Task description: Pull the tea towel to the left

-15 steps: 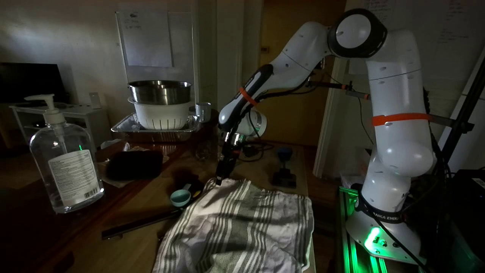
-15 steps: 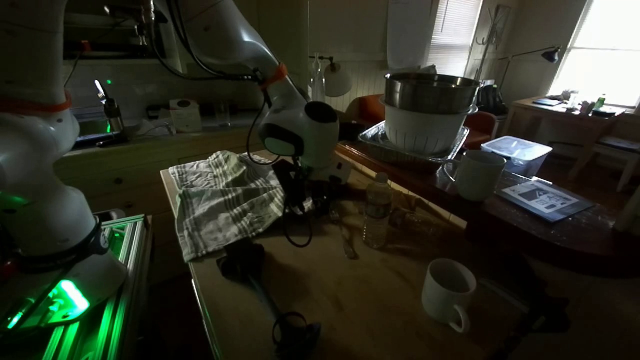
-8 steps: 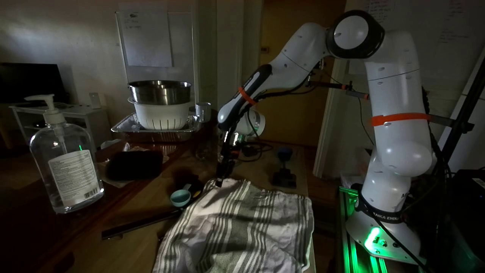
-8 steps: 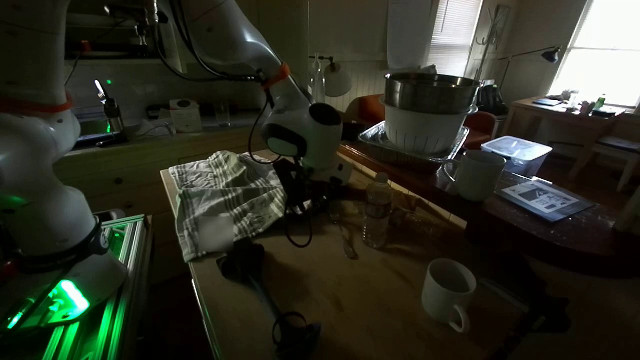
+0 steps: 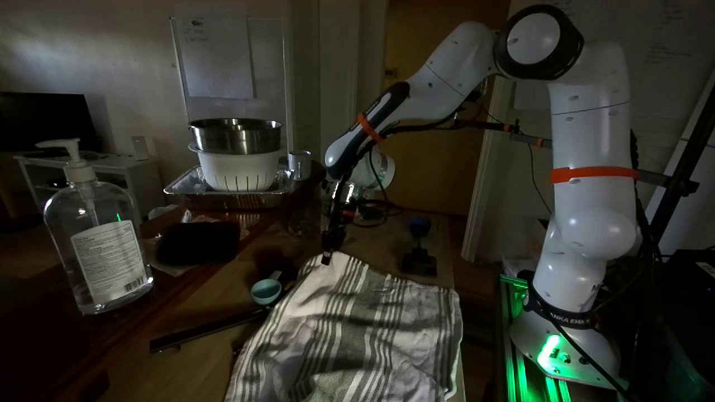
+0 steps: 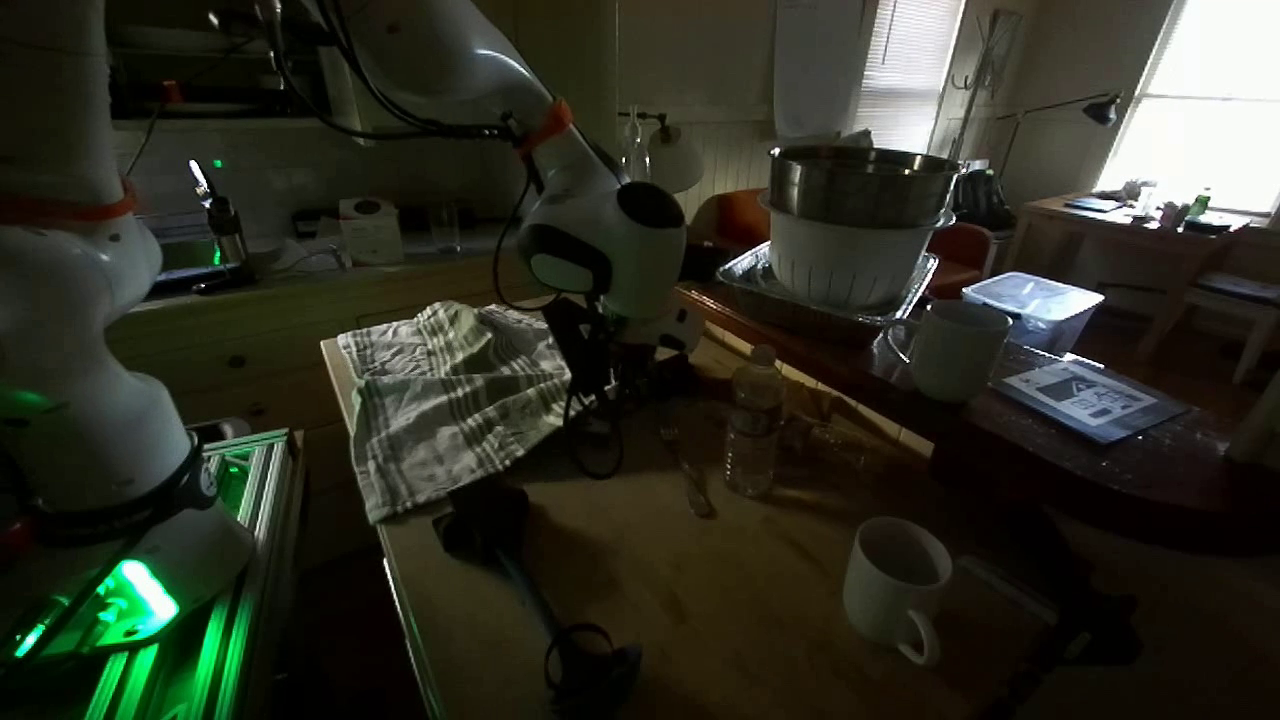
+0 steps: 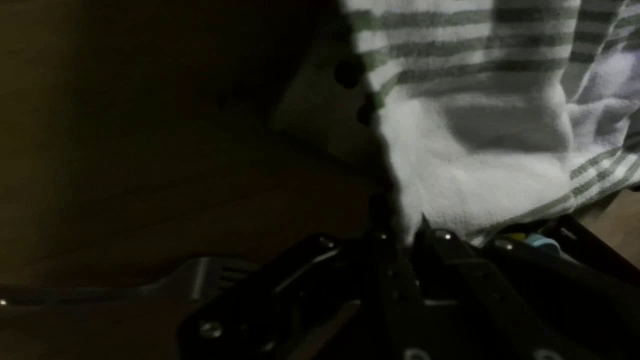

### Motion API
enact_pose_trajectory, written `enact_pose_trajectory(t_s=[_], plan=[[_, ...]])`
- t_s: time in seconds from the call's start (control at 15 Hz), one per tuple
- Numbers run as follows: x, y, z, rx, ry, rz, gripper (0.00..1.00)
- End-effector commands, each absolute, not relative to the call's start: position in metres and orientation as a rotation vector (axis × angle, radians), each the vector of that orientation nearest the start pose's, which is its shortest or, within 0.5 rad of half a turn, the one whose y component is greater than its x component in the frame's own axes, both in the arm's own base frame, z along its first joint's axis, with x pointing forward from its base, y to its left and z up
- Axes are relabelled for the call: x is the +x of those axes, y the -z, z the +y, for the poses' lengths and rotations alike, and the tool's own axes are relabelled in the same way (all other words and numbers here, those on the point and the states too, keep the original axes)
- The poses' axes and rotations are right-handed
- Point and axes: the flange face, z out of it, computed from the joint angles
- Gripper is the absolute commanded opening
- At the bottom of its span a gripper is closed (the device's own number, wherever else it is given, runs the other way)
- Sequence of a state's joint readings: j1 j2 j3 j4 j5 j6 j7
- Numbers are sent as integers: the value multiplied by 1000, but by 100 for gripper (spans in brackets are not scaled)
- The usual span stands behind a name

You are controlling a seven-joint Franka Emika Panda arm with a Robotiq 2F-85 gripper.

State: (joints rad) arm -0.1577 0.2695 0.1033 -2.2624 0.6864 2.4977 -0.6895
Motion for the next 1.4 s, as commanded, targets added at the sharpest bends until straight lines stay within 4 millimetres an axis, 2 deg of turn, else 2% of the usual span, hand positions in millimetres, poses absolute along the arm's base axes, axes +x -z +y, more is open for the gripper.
enact_pose_trajectory(t_s=[0.0,0.13,0.27,0.4,0.73,1.0,1.33], plan=[[521,-262,-34,-2693,189,-102,7],[517,-270,-32,-2696,203,-115,2],[511,-281,-31,-2710,221,-127,2],[503,-300,-36,-2733,257,-123,2],[488,-352,-75,-2803,384,-69,2],[483,-380,-99,-2847,457,-69,2],[473,-404,-100,-2947,428,-137,2]])
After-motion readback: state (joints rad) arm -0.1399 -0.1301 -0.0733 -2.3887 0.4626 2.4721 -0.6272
